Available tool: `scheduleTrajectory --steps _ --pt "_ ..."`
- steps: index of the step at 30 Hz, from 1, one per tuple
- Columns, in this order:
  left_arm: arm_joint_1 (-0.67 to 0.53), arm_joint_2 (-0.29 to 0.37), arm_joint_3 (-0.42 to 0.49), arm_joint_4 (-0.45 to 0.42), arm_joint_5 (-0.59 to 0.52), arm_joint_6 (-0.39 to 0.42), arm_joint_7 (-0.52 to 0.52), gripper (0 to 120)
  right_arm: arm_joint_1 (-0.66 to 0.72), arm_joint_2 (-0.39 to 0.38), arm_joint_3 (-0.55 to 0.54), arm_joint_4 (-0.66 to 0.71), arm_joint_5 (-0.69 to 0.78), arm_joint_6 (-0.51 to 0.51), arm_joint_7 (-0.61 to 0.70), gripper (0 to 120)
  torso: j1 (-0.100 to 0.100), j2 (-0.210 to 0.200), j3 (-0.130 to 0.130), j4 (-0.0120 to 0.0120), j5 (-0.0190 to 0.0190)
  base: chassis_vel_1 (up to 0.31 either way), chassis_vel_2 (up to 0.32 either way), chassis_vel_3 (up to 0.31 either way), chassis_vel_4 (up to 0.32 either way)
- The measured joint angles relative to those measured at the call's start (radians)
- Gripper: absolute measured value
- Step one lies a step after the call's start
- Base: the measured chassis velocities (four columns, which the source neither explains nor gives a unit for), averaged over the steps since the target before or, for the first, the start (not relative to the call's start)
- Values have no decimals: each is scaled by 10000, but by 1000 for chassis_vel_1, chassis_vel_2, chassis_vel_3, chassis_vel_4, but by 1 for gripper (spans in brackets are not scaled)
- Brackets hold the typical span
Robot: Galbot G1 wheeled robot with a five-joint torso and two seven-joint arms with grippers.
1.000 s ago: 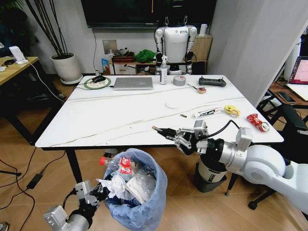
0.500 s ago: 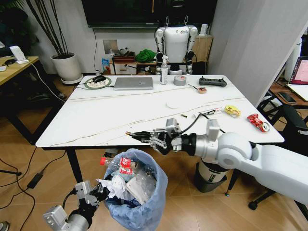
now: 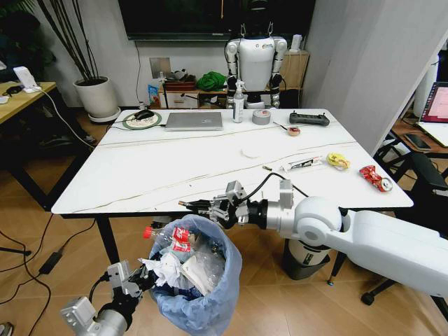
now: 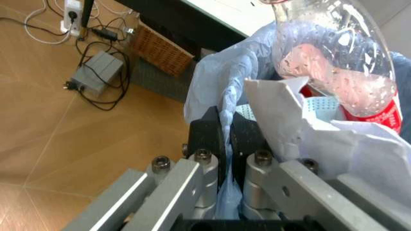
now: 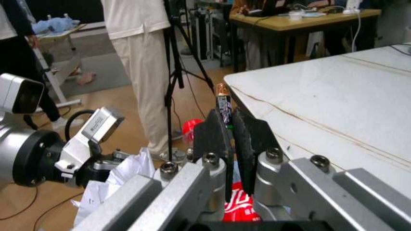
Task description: Pick up the trash bin and place the trash from the table into it.
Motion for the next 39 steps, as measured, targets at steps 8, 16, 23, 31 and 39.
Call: scheduleTrajectory --steps 8,16,23,31,39 --pt "45 7 -180 -23 -86 4 -10 0 -21 236 -363 -168 -222 140 -304 1 0 0 0 0 1 0 0 0 0" --pt "108 -12 -232 -150 -115 4 -17 0 -230 3 -317 -128 -482 263 -438 1 0 1 -2 -1 2 0 0 0 0" --pt "126 -45 -229 -170 -114 4 -24 0 -772 -321 146 -76 -810 385 -605 5 0 1 -2 0 2 0 0 0 0" --pt "105 -83 -140 -164 -71 9 -28 0 -1191 -646 564 32 -917 448 -757 34 -1 3 -2 -1 3 0 0 0 0" --pt "164 -126 -172 -162 -40 12 -31 0 -1667 -592 1324 -86 -843 474 -638 65 -1 3 -2 0 2 0 0 0 0"
